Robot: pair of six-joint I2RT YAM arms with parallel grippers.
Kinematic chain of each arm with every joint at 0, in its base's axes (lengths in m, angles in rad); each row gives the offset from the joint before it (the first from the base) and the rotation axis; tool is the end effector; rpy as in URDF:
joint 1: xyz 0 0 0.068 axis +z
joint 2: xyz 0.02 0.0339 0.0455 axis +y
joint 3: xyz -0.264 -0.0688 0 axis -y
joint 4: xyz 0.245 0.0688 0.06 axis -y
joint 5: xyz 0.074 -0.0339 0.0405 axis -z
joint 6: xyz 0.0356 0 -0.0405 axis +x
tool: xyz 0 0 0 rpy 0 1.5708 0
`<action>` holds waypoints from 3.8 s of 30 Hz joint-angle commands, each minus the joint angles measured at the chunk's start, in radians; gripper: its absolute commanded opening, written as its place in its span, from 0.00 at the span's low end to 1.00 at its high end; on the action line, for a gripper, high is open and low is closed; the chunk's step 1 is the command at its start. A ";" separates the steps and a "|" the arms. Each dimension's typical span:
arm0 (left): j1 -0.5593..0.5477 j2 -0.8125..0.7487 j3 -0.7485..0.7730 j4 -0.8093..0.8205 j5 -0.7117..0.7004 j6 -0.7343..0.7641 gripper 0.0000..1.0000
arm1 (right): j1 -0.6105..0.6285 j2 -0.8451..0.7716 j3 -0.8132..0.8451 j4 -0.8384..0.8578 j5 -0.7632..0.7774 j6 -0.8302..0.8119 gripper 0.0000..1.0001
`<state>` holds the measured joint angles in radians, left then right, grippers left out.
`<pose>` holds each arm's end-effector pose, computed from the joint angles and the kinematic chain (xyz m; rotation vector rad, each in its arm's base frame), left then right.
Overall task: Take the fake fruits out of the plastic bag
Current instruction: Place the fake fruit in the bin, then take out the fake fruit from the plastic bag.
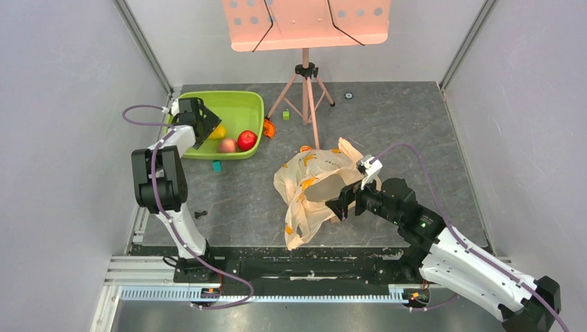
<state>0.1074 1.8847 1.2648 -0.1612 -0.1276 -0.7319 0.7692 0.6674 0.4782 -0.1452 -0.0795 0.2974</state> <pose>0.4105 0.0488 0.1941 -1.0140 2.1193 -0.1579 0.1187 0.1189 0.2538 -0.5184 1.9166 0.7855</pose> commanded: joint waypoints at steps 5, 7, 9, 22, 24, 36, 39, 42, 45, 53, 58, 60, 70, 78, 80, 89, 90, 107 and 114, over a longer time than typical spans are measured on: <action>0.025 -0.177 0.094 -0.130 0.030 -0.014 1.00 | 0.002 -0.010 0.043 -0.001 -0.057 -0.085 0.98; 0.025 -0.233 0.074 -0.121 0.072 -0.026 1.00 | 0.002 0.000 0.045 0.009 -0.095 -0.101 0.98; 0.025 -0.293 0.041 -0.104 0.134 -0.044 1.00 | 0.004 0.020 0.046 0.025 -0.170 -0.114 0.98; -0.430 -0.585 -0.160 -0.045 0.094 0.054 0.89 | 0.042 0.250 0.052 0.112 0.065 -0.026 0.74; -0.498 -0.572 -0.200 -0.020 0.080 0.055 0.89 | 0.043 0.287 0.049 0.138 0.132 0.005 0.67; -0.604 -0.454 -0.326 0.124 0.180 0.000 0.83 | 0.043 0.536 0.048 0.417 0.266 0.143 0.52; -0.628 -0.423 -0.352 0.142 0.178 0.001 0.81 | 0.042 0.584 0.050 0.475 0.279 0.161 0.51; -0.634 -0.389 -0.384 0.157 0.176 -0.003 0.81 | 0.041 0.634 0.052 0.529 0.281 0.179 0.51; -0.634 -0.362 -0.408 0.193 0.167 -0.002 0.80 | 0.042 0.678 0.059 0.572 0.277 0.197 0.50; -0.634 -0.293 -0.434 0.217 0.162 0.003 0.80 | 0.043 0.781 0.062 0.690 0.270 0.245 0.53; -0.634 -0.268 -0.451 0.244 0.179 0.000 0.80 | 0.043 0.831 0.070 0.723 0.291 0.256 0.57; -0.634 -0.255 -0.458 0.258 0.198 -0.001 0.78 | 0.042 0.847 0.078 0.728 0.304 0.256 0.59; -0.637 -0.232 -0.501 0.326 0.265 -0.006 0.63 | 0.042 0.944 0.165 0.704 0.348 0.231 0.62; -0.650 -0.227 -0.530 0.372 0.308 -0.010 0.48 | 0.042 1.019 0.216 0.699 0.341 0.218 0.58; -0.652 -0.224 -0.538 0.385 0.318 -0.013 0.42 | 0.042 1.037 0.222 0.699 0.341 0.216 0.57; -0.661 -0.224 -0.549 0.399 0.342 -0.019 0.30 | 0.036 1.126 0.274 0.691 0.335 0.208 0.52; -0.662 -0.226 -0.551 0.398 0.344 -0.017 0.29 | 0.036 1.133 0.279 0.690 0.336 0.205 0.50; -0.660 -0.313 -0.632 0.396 0.290 -0.033 0.22 | 0.033 0.900 0.143 0.693 0.393 0.109 0.00; -0.660 -0.397 -0.692 0.379 0.235 -0.022 0.21 | 0.033 0.664 0.051 0.609 0.415 0.078 0.00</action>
<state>-0.5476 1.5463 0.5987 0.2447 0.1570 -0.7448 0.8066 1.4498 0.5571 0.4843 0.2893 0.4129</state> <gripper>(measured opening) 0.216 0.033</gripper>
